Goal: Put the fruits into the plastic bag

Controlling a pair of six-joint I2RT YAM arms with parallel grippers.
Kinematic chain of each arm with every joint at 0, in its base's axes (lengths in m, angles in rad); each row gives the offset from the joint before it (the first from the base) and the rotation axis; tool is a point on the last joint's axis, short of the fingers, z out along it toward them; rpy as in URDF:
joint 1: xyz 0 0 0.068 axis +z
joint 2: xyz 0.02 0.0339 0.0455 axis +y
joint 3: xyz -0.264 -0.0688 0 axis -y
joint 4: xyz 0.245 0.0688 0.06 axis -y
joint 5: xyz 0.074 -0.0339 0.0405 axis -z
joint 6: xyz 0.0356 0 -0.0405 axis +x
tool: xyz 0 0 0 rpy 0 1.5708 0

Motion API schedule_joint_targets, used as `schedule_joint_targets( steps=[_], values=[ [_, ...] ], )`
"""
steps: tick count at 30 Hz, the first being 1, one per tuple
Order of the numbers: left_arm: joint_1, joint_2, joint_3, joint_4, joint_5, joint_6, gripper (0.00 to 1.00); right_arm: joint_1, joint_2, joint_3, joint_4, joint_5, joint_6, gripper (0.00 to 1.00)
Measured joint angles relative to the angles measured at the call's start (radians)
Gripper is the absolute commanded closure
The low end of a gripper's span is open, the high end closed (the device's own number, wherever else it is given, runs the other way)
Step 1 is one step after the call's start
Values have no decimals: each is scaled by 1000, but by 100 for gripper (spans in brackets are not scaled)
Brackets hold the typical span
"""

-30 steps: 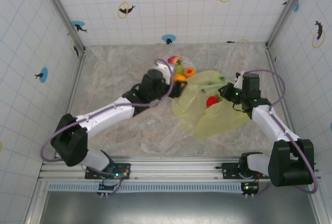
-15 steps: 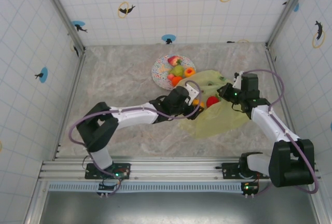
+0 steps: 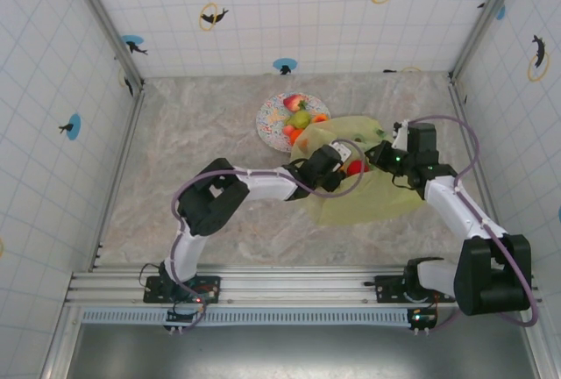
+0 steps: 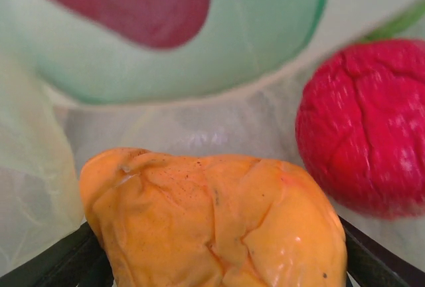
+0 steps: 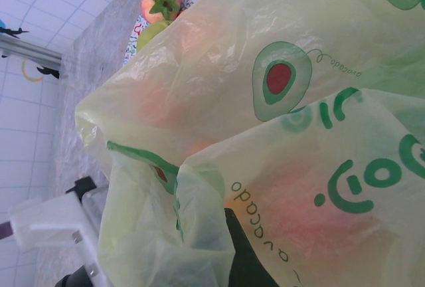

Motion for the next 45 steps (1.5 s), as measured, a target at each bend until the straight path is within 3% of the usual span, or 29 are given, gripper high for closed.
schedule_joint_targets(
  steps=[13,26,38,45],
  values=[
    [0,12,10,151,7,-32,11,-1,0,0,-6,-5,-9,100],
    [1,-233,-148,172,117,-68,14,-10,0,0,-16,0,-24,100],
    [29,-388,-199,157,228,-102,26,-10,0,0,-23,12,-37,100],
    [81,-505,-268,153,348,-136,26,-10,0,0,-40,18,-50,100]
  ],
)
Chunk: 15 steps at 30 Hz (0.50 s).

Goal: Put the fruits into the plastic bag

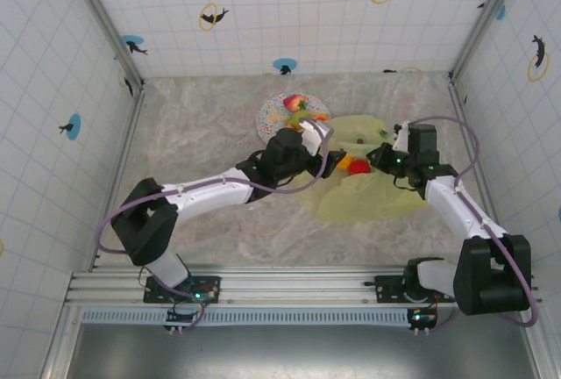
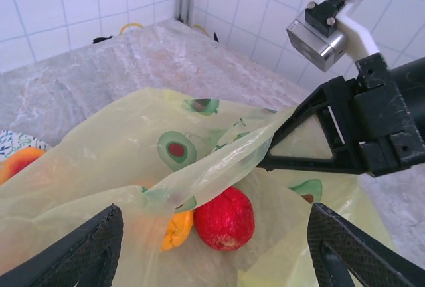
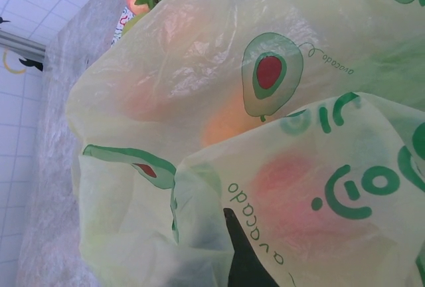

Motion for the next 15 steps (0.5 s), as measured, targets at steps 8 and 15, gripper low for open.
schedule_joint_targets(
  steps=[8,15],
  values=[
    [161,-98,-49,-18,-2,-111,24,-4,0,29,-49,23,-35,100],
    [335,-10,4,-146,-75,-230,21,-11,0,104,-135,106,-118,100]
  ],
)
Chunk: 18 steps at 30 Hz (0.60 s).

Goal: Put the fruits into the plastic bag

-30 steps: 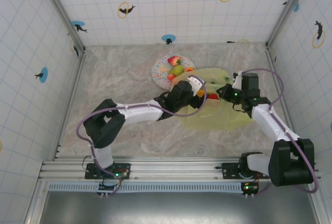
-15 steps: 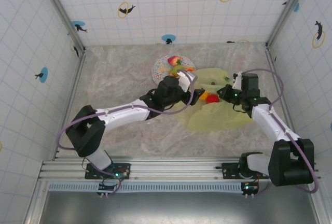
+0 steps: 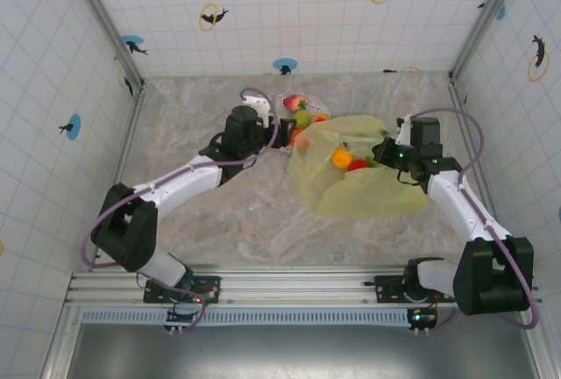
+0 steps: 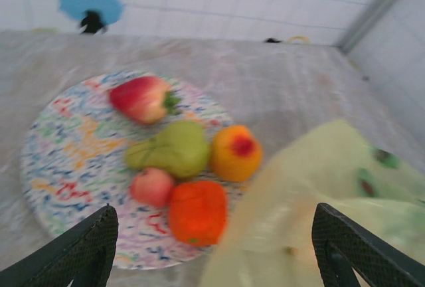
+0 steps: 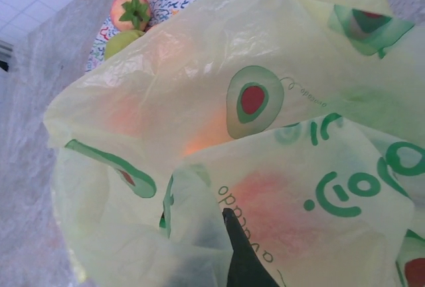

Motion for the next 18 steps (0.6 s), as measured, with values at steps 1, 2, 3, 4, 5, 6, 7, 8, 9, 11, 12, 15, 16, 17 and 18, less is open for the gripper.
schedule_joint_targets(
  steps=[1,2,3,4,5,6,7,8,9,11,12,15,16,17,18],
  values=[
    [15,26,13,-13,-10,-10,20,-2,0,3,-14,14,-14,100],
    [23,49,24,-24,-17,-16,20,-3,0,5,-25,25,-23,100],
    [29,77,38,-33,-23,-21,20,-5,0,5,-36,34,-32,100],
    [33,107,56,-44,-29,-23,19,-6,0,5,-49,43,-41,100],
    [33,135,72,-50,-33,-25,19,-6,0,5,-57,48,-47,100],
    [33,168,94,-58,-37,-25,19,-6,0,5,-63,53,-51,100],
    [33,201,117,-68,-38,-25,20,-6,0,5,-65,54,-55,100],
    [33,233,141,-74,-40,-25,20,-7,0,5,-66,55,-58,100],
    [32,264,164,-78,-40,-25,21,-7,0,5,-66,55,-58,100],
    [33,325,211,-85,-40,-24,24,-7,0,5,-66,55,-61,100],
    [33,356,236,-87,-40,-24,25,-6,0,5,-66,54,-61,100],
    [36,438,311,-96,-29,-17,31,-6,0,5,-66,54,-61,100],
    [37,464,337,-100,-23,-15,33,-6,0,5,-66,54,-61,100],
    [39,486,359,-105,-16,-14,34,-6,0,5,-66,53,-61,100],
    [42,509,385,-111,-10,-13,36,-6,0,5,-66,53,-61,100]
  ],
)
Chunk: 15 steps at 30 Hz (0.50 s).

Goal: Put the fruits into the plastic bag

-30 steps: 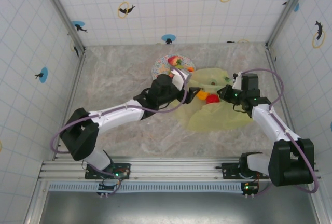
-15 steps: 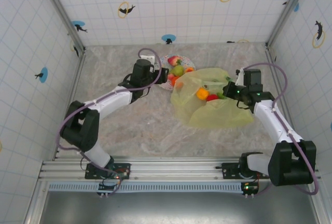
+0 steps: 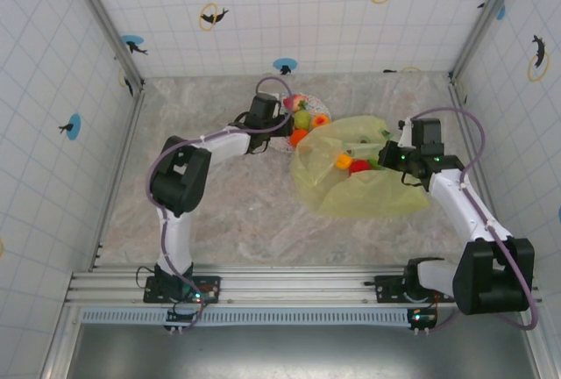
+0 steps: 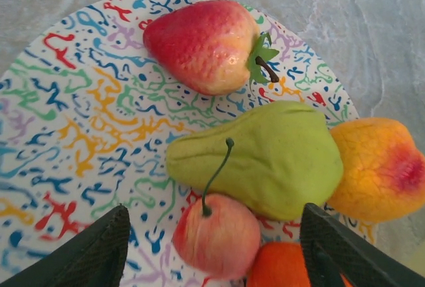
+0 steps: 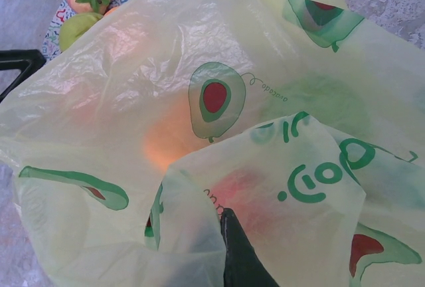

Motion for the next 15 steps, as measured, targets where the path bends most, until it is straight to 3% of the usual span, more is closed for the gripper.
schedule_joint_targets(
  steps=[7,15],
  values=[
    [28,111,145,-37,42,11,47,1,0,0,0,-1,0,100],
    [44,148,200,-56,97,19,53,1,0,0,0,-1,0,100]
  ],
)
